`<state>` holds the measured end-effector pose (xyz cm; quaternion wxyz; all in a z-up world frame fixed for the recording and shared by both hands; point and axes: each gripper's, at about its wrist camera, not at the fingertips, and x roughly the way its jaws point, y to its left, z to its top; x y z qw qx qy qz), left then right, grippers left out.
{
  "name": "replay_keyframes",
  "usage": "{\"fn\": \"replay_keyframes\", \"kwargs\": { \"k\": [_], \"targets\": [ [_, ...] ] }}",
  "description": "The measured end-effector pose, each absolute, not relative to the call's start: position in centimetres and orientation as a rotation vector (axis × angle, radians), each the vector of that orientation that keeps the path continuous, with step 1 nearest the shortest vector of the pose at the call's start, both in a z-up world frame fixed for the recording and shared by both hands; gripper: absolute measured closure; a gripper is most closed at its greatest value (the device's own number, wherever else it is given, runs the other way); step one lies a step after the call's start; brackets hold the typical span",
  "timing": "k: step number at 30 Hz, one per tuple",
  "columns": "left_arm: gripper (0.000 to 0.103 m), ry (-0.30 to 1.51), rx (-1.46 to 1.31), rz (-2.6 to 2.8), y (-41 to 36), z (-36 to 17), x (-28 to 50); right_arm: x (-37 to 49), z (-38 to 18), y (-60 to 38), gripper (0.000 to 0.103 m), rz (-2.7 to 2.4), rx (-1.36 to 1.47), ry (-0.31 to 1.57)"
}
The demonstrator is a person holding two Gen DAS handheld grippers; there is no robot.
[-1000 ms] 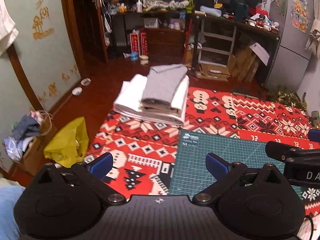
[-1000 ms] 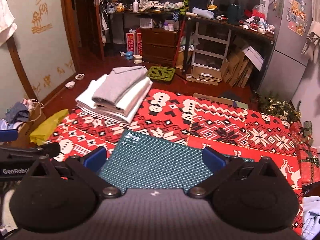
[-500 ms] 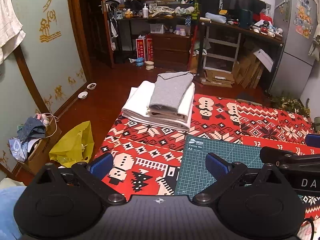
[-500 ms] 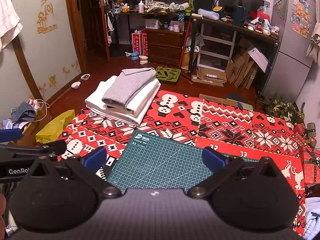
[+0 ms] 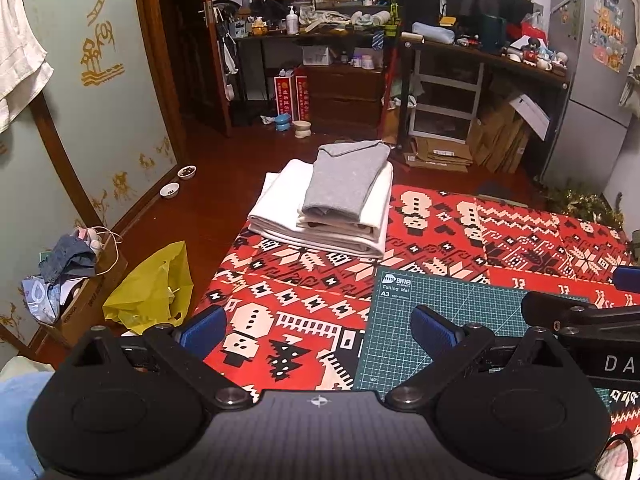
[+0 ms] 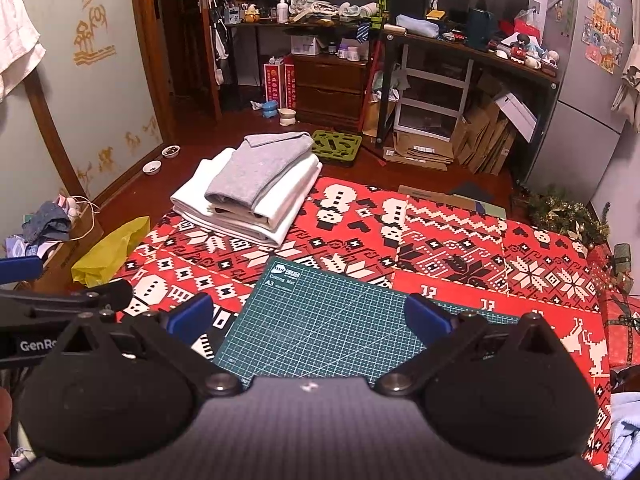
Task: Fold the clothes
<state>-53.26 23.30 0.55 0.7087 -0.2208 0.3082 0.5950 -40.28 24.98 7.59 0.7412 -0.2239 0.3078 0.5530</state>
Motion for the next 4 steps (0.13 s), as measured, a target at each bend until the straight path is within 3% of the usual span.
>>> {"fn": "replay_keyframes", "kwargs": {
  "k": [4],
  "targets": [
    [0.004, 0.688, -0.487, 1.321, 23.28, 0.51, -53.18, -40.28, 7.48, 25.01, 0.000, 1.213, -0.493, 0.677]
  ]
}}
